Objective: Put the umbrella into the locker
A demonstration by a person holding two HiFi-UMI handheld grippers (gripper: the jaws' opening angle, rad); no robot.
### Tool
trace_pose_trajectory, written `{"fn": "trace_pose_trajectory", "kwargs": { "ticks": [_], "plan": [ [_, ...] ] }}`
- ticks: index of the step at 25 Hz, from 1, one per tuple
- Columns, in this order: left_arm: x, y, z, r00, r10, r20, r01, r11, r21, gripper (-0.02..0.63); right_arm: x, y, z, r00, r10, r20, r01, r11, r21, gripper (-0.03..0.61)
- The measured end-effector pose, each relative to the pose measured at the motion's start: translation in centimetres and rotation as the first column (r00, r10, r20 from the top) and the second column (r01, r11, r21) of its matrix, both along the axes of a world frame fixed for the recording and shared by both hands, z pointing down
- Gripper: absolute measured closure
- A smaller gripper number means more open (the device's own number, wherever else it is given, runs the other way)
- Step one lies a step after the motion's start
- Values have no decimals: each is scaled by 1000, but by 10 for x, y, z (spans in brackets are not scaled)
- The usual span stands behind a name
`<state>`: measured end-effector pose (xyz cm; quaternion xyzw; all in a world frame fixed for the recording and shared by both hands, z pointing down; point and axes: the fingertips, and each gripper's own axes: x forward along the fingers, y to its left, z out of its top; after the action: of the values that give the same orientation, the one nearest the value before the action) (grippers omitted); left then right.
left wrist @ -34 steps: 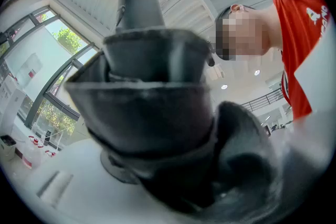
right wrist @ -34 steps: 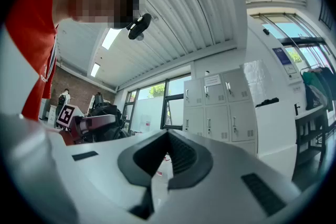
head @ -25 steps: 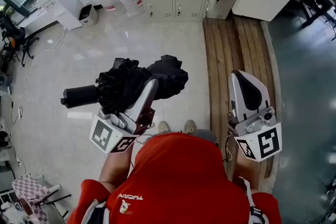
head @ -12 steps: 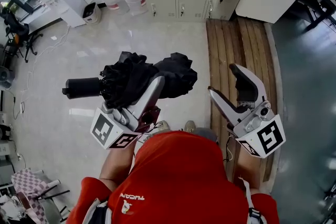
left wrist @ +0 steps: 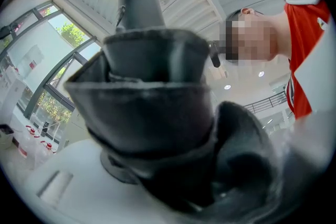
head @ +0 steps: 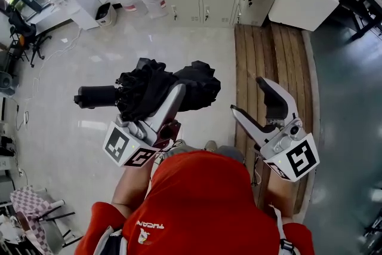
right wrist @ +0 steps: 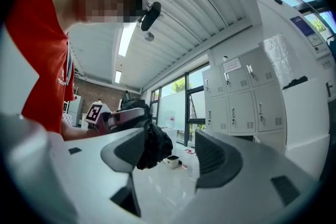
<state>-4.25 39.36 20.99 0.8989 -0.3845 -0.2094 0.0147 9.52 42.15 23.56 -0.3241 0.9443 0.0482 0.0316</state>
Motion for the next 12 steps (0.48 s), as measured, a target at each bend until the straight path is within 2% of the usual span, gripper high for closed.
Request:
{"fn": "trace_pose_trajectory", "kwargs": {
  "ticks": [6,12],
  "plan": [
    [12,-27,7,999,-46,16,47,998,-43,391,29,-23,15,1000,-4,12,5,999,-50,310],
    [14,-27,5,999,-36,32,38,998,-57,391,21,-26,20,1000,-24,9,24,998,-65,310]
  ]
}}
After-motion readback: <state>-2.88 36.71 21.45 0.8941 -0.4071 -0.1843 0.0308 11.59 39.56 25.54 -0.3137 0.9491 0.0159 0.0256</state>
